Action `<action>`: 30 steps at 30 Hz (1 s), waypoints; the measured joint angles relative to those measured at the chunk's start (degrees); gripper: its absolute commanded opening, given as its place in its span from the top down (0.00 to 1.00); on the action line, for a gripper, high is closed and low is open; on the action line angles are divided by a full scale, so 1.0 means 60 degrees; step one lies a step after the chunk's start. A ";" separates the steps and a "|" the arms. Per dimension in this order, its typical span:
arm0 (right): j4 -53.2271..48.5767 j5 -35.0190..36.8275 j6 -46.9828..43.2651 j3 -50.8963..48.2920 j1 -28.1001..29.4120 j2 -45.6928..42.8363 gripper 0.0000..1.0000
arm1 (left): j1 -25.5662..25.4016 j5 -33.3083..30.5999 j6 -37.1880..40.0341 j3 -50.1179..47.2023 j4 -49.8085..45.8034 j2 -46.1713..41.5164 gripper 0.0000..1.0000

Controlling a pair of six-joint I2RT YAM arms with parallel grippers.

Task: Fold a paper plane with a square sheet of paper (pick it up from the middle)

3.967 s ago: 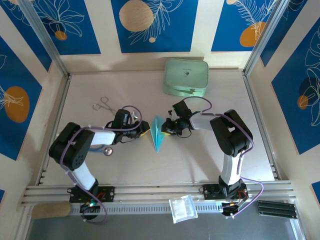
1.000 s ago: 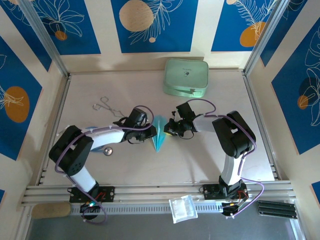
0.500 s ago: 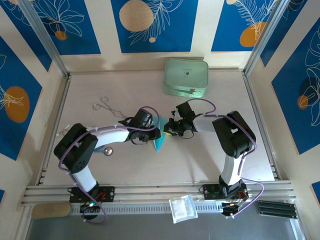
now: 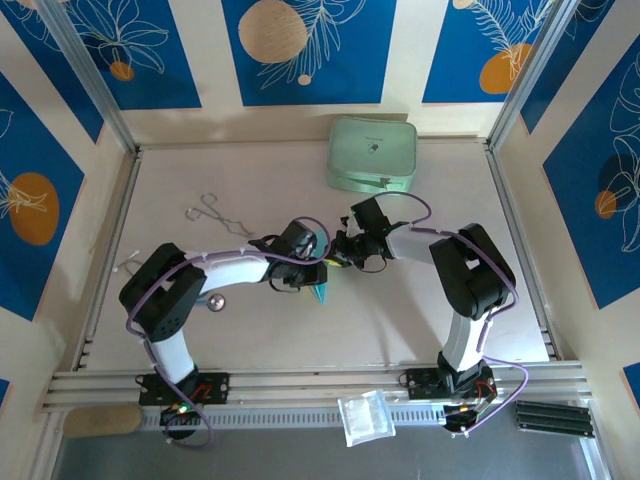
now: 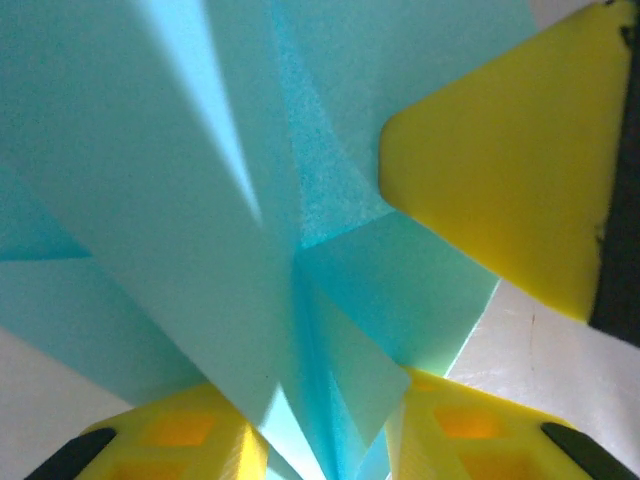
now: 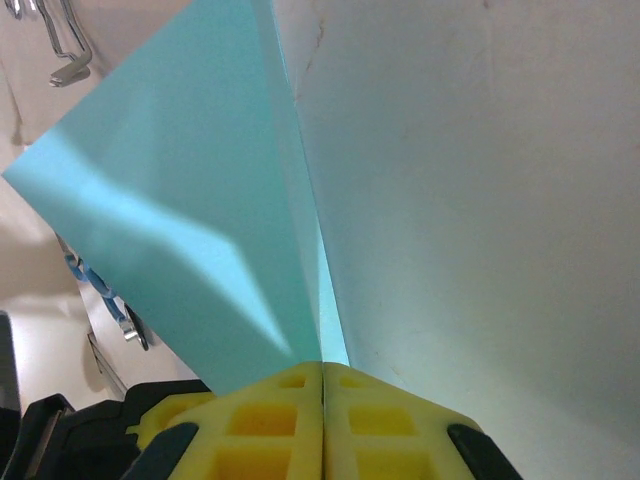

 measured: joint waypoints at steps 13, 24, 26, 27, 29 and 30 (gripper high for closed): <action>-0.0029 0.0004 0.0029 0.0000 0.0000 0.0000 0.91 | -0.0022 -0.0353 -0.0106 0.0219 -0.0215 0.0058 0.81; -0.0040 0.0004 0.0029 0.0000 0.0004 0.0000 0.91 | -0.0022 -0.0681 -0.0273 0.0321 -0.0382 0.0058 0.87; -0.0044 0.0004 0.0029 0.0000 0.0000 0.0000 0.90 | -0.0022 -0.0710 -0.0299 0.0339 -0.0423 0.0058 0.91; -0.0047 0.0004 0.0033 0.0000 0.0004 0.0000 0.89 | -0.0022 -0.0721 -0.0306 0.0353 -0.0448 0.0058 0.92; -0.0069 0.0011 0.0033 0.0000 0.0000 0.0000 0.84 | -0.0022 -0.0750 -0.0295 0.0393 -0.0495 0.0058 0.94; -0.0084 0.0015 0.0036 0.0000 0.0000 0.0000 0.80 | -0.0022 -0.0790 -0.0284 0.0444 -0.0550 0.0062 0.95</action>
